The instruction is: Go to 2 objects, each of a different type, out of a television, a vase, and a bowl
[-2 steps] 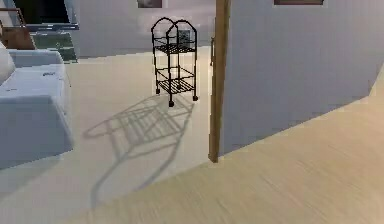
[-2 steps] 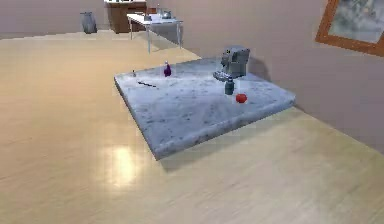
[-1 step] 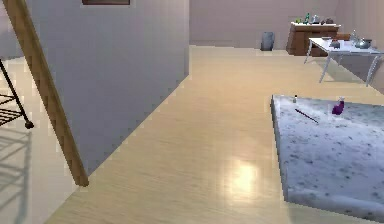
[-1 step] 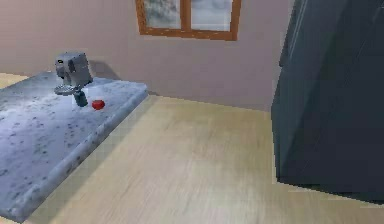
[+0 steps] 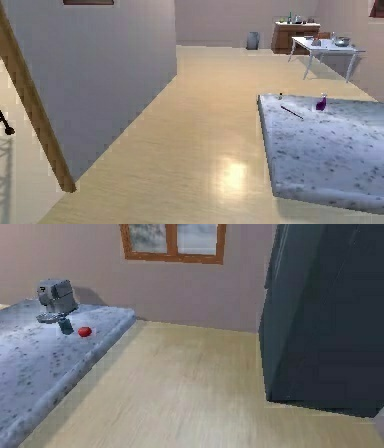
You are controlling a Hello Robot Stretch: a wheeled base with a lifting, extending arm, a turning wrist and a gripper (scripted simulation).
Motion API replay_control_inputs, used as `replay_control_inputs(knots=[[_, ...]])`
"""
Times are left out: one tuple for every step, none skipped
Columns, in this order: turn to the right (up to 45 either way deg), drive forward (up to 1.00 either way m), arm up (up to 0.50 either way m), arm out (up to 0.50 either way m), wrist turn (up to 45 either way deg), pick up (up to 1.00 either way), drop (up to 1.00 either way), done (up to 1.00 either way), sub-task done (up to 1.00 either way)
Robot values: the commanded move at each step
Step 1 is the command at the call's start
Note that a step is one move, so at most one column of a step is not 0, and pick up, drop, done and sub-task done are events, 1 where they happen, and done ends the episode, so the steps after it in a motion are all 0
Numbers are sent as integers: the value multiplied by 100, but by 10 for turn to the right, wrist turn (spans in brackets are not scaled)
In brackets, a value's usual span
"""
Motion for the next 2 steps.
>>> replay_control_inputs(knots=[[0,100,0,0,0,0,0,0,0],[120,0,0,0,0,0,0,0,0]])
